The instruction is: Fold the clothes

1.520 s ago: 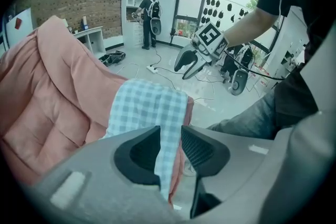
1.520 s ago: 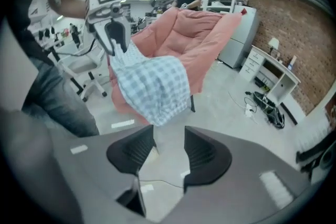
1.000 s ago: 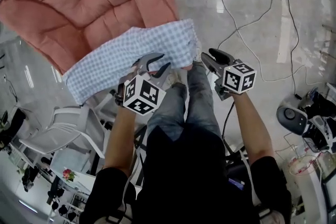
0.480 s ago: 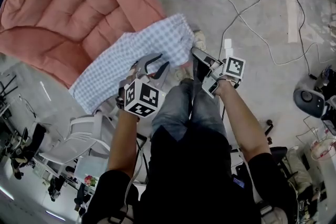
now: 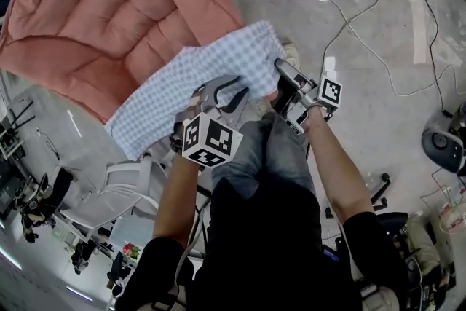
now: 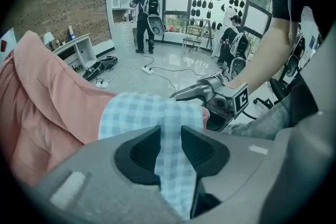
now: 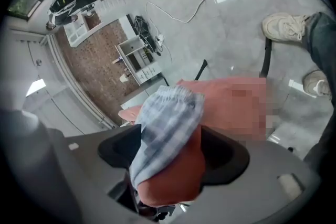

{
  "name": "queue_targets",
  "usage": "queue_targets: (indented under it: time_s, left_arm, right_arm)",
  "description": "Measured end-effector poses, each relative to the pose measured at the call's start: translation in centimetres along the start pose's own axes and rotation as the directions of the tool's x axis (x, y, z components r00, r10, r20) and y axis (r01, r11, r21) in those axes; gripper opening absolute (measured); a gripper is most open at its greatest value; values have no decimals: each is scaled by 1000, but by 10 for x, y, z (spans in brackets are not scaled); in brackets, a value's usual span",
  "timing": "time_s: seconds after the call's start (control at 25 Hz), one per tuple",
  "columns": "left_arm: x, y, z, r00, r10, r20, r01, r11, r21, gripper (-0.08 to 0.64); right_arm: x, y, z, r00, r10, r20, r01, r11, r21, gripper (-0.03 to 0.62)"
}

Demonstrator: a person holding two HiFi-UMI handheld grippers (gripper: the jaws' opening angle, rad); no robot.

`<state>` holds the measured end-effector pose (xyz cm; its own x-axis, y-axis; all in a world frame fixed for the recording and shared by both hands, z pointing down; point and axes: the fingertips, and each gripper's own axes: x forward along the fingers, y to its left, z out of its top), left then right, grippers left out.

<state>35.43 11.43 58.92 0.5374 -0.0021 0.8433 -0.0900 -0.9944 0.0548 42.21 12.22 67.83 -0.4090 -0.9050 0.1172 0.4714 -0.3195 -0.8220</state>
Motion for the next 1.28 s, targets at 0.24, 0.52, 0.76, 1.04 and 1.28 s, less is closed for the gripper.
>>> queue_targets:
  time_s: [0.24,0.52,0.76,1.04,1.28]
  left_arm:
    - [1,-3,-6,1000,-6,7,6,1000,-15,128]
    - [-1,-2,-6,1000,-6,3,6,999,-33,129]
    - [2,-1,-5,999,-20,-27,18,997,-79,129]
    - [9,2,-2,994,-17,-112,-3,984,-177,129]
    - [-6,6,20,995,-8,-103,-20,965,-263,129]
  right_arm:
    - [9,6,3,999,51,4,-51,998,-32,299]
    - [-3,46,30,992,110,63,-99,983,-153,139]
    - [0,68,33,998,6,62,20,911,-413,52]
    - [-8,105,34,996,-39,82,79,823,-562,23]
    - [-18,154,14,991,-127,49,120,657,-744,21]
